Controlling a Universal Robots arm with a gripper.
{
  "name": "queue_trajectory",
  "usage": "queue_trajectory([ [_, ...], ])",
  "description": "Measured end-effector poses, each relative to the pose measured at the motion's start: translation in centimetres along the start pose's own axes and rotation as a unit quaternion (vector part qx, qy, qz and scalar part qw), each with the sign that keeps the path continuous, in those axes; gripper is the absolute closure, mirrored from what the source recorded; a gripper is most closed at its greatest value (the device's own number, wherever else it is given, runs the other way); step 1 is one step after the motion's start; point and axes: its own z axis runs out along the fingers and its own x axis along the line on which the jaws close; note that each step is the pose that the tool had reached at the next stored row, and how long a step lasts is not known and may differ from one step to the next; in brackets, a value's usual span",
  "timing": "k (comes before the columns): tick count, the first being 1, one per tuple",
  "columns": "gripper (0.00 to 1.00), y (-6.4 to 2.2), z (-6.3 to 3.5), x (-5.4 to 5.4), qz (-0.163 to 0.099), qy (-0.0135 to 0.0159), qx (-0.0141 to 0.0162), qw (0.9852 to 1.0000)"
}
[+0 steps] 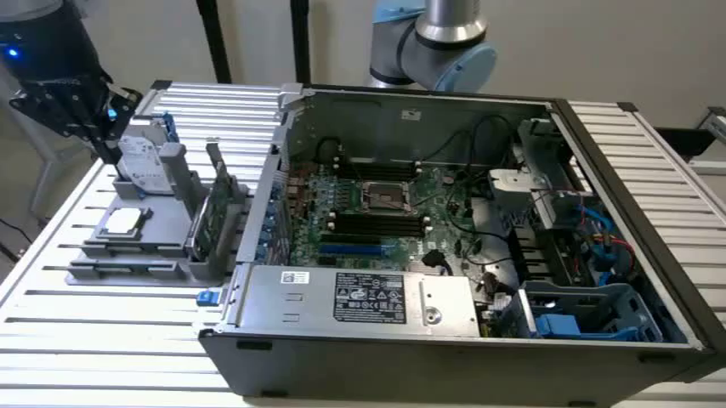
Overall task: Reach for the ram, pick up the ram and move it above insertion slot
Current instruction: 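Reach for the ram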
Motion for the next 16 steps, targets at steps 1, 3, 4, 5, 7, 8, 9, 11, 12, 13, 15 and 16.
queue_trajectory([
  [1,0.89,0.00,0.00,0.00,0.000,0.0000,0.0000,1.0000],
  [3,0.89,0.00,0.00,0.00,0.000,0.0000,0.0000,1.0000],
  [4,0.89,0.00,0.00,0.00,0.000,0.0000,0.0000,1.0000],
  [5,0.89,0.00,0.00,0.00,0.000,0.0000,0.0000,1.0000],
  [7,0.89,0.00,0.00,0.00,0.000,0.0000,0.0000,1.0000],
  [8,0.89,0.00,0.00,0.00,0.000,0.0000,0.0000,1.0000],
  [9,0.89,0.00,0.00,0.00,0.000,0.0000,0.0000,1.0000],
  [11,0.89,0.00,0.00,0.00,0.000,0.0000,0.0000,1.0000],
  [12,0.89,-0.01,-0.01,0.00,0.000,0.0001,0.0000,1.0000],
  [13,0.89,-0.08,-0.02,-0.01,0.000,0.0002,0.0001,1.0000],
  [15,0.89,-0.34,-0.01,-0.06,0.000,0.0003,0.0000,1.0000],
  [16,0.89,-0.52,-0.02,-0.12,0.000,0.0006,0.0000,1.0000],
])
